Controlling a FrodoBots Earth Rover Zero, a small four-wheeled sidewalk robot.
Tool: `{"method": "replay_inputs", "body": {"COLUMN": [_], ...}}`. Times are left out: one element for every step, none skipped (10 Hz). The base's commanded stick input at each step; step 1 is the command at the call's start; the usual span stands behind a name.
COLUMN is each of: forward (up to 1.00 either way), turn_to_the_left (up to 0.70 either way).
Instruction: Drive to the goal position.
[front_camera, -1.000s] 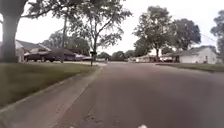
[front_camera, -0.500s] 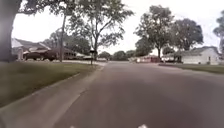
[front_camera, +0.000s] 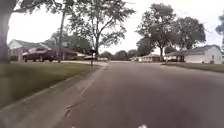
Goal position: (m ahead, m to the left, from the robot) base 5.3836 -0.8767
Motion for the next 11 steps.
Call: {"method": "replay_inputs", "body": {"forward": [1.0, 1.0, 1.0, 1.0, 1.0, 1.0, 1.0, 1.0, 1.0, 1.0, 1.0], "turn_to_the_left": [0.0, 0.0, 0.0, 0.0, 0.0, 0.0, 0.0, 0.0, -0.07, -0.18, -0.36]}}
